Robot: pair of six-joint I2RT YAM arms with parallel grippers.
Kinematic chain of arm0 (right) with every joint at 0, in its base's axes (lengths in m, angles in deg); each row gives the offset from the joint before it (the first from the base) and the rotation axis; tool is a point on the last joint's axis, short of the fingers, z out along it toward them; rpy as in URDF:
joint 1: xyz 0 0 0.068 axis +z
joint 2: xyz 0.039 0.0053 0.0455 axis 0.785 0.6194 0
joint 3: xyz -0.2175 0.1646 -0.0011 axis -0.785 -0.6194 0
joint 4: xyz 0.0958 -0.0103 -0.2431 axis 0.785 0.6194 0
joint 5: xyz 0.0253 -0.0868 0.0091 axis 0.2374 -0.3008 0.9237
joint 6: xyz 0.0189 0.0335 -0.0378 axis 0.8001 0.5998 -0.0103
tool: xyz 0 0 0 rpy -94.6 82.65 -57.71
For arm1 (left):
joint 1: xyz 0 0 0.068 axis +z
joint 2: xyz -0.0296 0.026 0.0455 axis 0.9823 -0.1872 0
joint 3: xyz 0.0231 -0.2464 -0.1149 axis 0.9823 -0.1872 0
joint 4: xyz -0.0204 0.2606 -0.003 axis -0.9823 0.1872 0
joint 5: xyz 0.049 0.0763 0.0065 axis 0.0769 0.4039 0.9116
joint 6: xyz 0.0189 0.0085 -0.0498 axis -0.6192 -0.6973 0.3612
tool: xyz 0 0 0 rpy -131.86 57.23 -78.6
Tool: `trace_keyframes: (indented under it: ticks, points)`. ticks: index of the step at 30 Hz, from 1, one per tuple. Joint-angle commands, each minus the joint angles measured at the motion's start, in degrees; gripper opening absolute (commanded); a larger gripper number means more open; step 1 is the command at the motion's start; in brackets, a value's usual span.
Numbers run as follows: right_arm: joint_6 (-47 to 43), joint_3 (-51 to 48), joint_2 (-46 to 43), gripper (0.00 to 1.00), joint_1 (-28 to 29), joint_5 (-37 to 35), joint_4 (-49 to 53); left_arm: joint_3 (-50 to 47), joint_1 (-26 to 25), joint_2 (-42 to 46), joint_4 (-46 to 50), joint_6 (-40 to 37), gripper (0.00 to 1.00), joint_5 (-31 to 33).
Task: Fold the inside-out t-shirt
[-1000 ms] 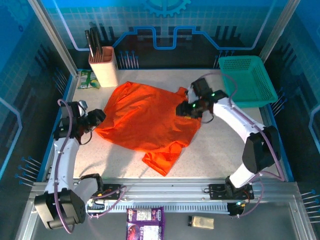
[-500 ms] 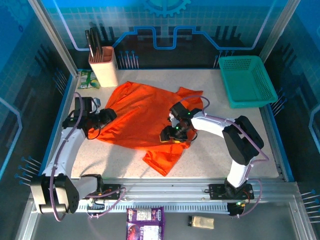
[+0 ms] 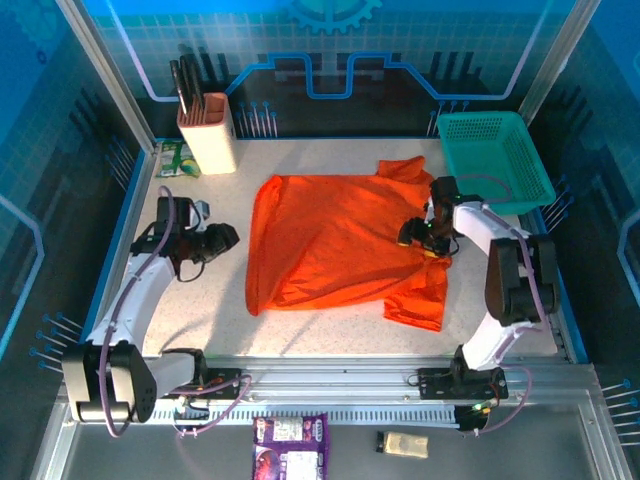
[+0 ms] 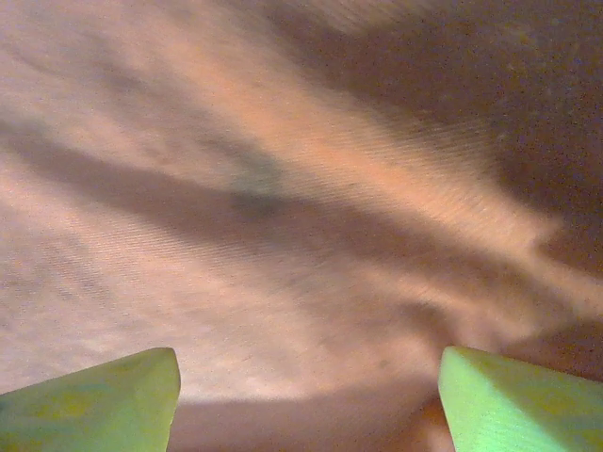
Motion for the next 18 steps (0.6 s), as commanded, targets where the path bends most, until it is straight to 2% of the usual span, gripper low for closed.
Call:
trace_keyframes:
  ticks: [1,8,13,18]
  points:
    - [-1.4,2.3,-6.3,0.73,2.4,-2.2,4.7,-0.9,-3.8,-2.9,2.9,-2.9,0.4,-0.3]
    - [0.5,-3.0,-12.3,0.72,8.8,0.4,6.9,-2.9,-13.4,-8.5,1.5,-0.8,0.38,3.2]
    - [3.7,-8.2,-13.6,0.71,14.6,4.5,4.8,-4.9,-15.4,-12.1,0.6,0.5,0.37,4.6]
    - [5.8,-10.2,-10.4,0.7,19.3,5.0,2.1,-8.8,-16.7,-13.5,-3.6,2.8,0.37,0.0]
